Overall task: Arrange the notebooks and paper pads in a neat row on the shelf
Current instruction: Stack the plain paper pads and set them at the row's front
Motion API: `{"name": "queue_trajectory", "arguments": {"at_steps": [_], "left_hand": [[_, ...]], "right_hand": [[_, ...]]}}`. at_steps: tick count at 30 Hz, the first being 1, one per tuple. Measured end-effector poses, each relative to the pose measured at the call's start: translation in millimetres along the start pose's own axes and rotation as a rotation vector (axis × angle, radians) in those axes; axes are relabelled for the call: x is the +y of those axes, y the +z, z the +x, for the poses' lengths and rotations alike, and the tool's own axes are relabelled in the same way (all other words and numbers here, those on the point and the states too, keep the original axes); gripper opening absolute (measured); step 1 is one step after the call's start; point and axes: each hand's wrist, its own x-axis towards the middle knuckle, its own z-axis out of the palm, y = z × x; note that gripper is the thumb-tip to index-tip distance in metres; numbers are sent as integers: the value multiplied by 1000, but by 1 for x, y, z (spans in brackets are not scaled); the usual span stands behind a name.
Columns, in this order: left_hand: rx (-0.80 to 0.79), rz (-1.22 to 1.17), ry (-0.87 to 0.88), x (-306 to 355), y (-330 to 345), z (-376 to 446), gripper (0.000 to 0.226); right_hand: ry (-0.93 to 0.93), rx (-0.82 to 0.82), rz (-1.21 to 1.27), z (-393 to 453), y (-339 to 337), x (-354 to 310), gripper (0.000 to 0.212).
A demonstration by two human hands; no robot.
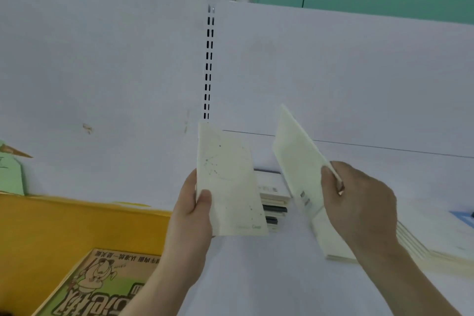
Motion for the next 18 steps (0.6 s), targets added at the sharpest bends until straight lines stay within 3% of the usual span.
{"name": "queue_trajectory", "arguments": {"at_steps": [3, 7, 13, 18], "left_hand": [[-65, -92, -85, 0, 23, -10, 45], [-145, -230, -132, -1, 51, -21, 42], [-228, -212, -90, -6, 71, -28, 25], [-240, -155, -107, -23, 94, -34, 30]], "right_hand": [[-156, 114, 53, -26, -5, -32, 17], [-306, 27, 114, -73, 17, -54, 34], [-267, -163, 198, -96, 3, -41, 49], [-241, -294, 185, -106, -15, -20, 52]]}}
